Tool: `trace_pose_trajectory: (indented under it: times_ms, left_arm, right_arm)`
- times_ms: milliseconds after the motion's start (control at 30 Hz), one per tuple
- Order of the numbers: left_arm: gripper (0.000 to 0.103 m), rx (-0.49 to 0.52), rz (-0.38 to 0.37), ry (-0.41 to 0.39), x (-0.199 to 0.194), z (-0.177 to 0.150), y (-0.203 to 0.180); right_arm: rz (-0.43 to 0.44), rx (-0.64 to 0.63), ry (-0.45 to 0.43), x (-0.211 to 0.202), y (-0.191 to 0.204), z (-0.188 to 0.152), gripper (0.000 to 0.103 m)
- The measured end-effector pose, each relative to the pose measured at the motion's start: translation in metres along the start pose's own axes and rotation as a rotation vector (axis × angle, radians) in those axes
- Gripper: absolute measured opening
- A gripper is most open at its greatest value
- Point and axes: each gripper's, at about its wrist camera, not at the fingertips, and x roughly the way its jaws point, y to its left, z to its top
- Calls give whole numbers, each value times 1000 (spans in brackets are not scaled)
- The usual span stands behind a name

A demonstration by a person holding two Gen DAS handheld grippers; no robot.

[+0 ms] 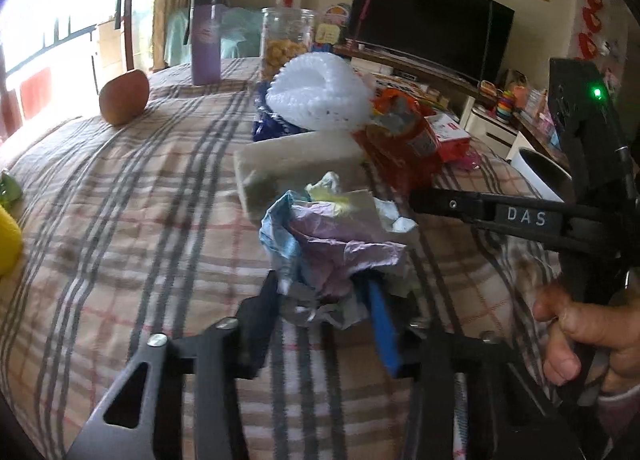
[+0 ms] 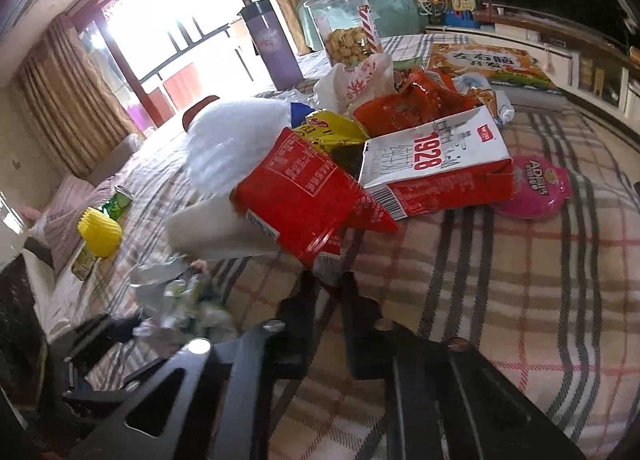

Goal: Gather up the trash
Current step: 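Grasp the crumpled foil wrapper with the left tool while the right tool grasps the red chip bag, then carry both items over the trash bin and open both tools to drop them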

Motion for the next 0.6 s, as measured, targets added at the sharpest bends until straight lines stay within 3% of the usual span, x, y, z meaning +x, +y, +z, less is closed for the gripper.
trace_pose_trajectory:
  times_ms: [167, 300, 600]
  left_arm:
    - [17, 13, -13, -25, -6, 1, -4]
    - [15, -3, -57, -30, -12, 2, -9]
    - [14, 73, -107, -48, -17, 8, -45]
  right_arm:
    - [22, 25, -32, -22, -9, -9, 6]
    - [23, 52, -52, -47, -20, -23, 5]
    - [-5, 80, -105, -102, -41, -41, 4]
